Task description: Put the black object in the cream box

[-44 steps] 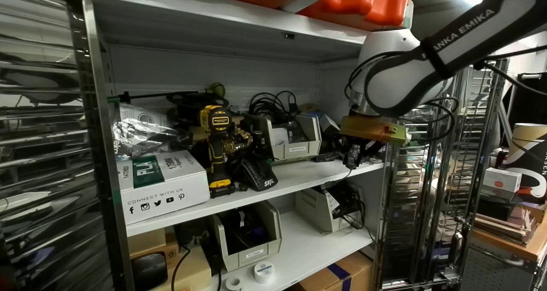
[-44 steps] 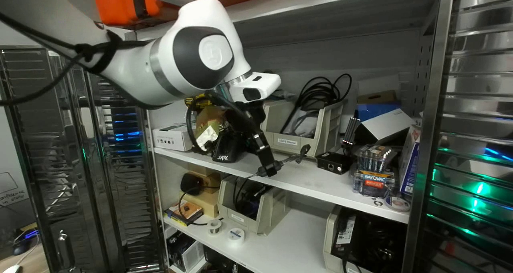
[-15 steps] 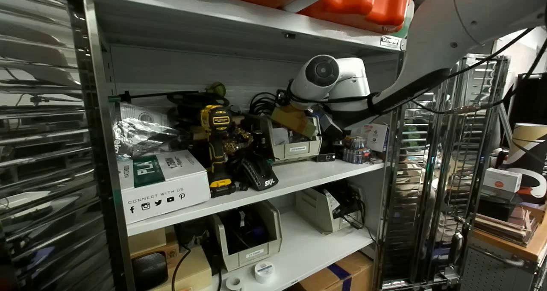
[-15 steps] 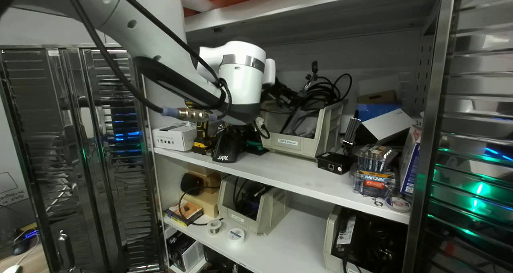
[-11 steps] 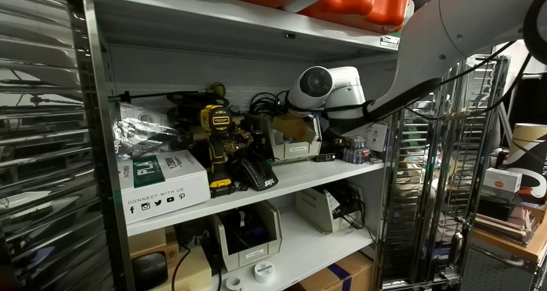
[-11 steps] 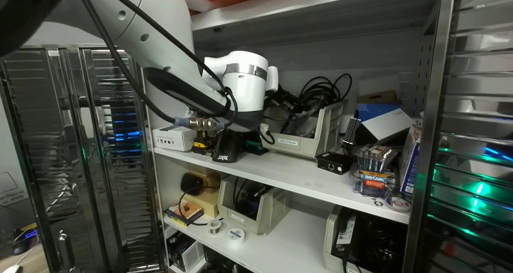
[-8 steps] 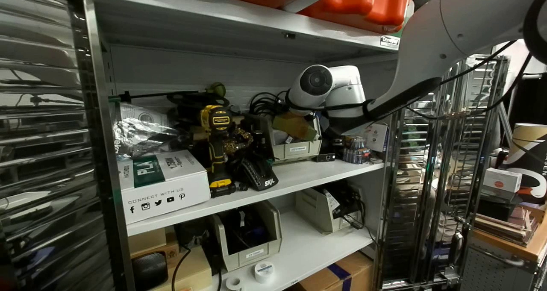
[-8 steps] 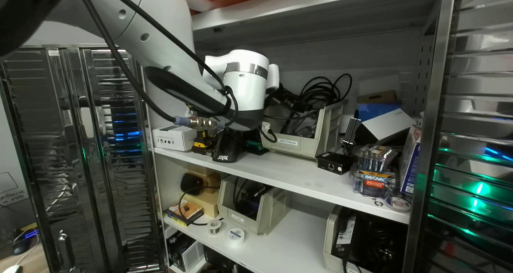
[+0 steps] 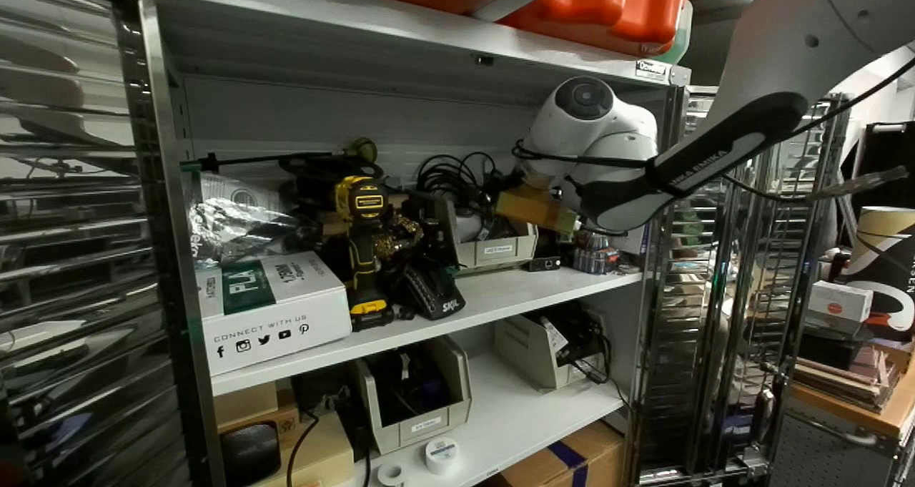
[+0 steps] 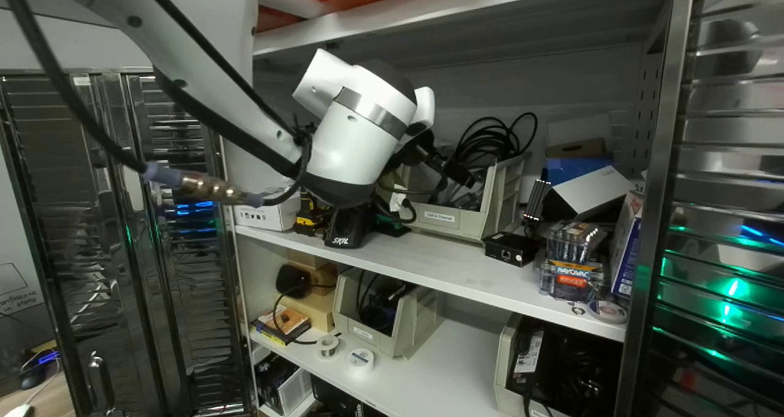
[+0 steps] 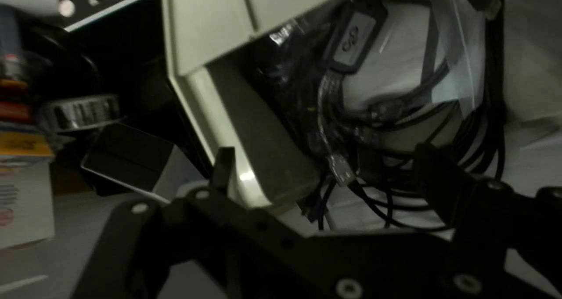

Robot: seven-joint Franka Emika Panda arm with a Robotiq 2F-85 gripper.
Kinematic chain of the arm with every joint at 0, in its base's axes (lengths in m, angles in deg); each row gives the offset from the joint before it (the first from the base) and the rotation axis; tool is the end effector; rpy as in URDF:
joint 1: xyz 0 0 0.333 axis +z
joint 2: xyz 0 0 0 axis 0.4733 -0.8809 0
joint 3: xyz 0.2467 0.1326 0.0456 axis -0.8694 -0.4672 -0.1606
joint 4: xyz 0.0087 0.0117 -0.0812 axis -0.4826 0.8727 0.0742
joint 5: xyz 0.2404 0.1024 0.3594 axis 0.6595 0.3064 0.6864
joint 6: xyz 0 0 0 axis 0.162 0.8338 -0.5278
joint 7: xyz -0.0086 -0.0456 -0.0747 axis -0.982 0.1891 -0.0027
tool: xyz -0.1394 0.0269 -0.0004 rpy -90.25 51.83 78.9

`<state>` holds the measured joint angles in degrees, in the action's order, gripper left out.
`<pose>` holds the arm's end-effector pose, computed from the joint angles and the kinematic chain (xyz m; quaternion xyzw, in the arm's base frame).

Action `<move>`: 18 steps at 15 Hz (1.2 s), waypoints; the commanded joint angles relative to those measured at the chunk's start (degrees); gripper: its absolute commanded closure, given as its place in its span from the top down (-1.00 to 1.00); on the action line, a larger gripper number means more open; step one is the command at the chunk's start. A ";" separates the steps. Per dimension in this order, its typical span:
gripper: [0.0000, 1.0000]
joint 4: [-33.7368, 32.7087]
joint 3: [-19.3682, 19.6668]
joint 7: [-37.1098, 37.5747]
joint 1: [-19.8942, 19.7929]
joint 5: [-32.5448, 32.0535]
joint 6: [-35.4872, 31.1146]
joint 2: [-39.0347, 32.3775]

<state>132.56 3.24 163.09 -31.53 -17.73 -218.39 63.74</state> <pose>0.7447 0.0147 0.4141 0.8263 -0.2549 0.5021 0.0138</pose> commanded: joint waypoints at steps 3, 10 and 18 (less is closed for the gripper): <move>1.00 21.48 -15.05 -24.66 -15.03 21.50 -2.08 11.87; 1.00 29.10 -39.90 -56.39 -32.89 55.46 11.37 14.21; 1.00 27.09 -23.24 -75.94 -18.14 72.65 36.76 19.53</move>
<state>159.70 -31.03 86.57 -60.82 55.78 -181.71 83.69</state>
